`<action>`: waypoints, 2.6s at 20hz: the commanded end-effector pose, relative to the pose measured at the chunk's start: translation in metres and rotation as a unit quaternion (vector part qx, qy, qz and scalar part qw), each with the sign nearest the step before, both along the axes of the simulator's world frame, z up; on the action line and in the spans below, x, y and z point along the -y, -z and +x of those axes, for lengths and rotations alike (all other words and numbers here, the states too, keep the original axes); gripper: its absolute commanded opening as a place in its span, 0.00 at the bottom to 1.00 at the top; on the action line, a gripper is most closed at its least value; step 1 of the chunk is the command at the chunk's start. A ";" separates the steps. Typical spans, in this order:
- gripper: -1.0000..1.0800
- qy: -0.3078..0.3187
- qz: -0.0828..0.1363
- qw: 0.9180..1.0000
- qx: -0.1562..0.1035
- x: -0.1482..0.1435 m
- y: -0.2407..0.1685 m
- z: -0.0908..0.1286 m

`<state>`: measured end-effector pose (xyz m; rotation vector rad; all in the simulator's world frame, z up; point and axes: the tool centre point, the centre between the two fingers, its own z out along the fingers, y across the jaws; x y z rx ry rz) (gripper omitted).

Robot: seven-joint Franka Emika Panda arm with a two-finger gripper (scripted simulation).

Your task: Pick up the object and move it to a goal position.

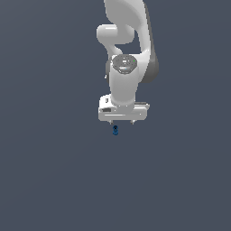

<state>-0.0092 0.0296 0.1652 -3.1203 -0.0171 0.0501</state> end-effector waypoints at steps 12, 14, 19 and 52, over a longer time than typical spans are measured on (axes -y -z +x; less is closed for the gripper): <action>0.96 0.031 0.014 0.999 0.016 0.013 -0.008 0.009; 0.96 0.030 0.013 0.999 0.015 0.012 -0.008 0.008; 0.96 0.039 0.011 0.999 0.015 0.014 0.000 0.005; 0.96 0.132 -0.012 0.991 0.014 0.029 0.108 -0.038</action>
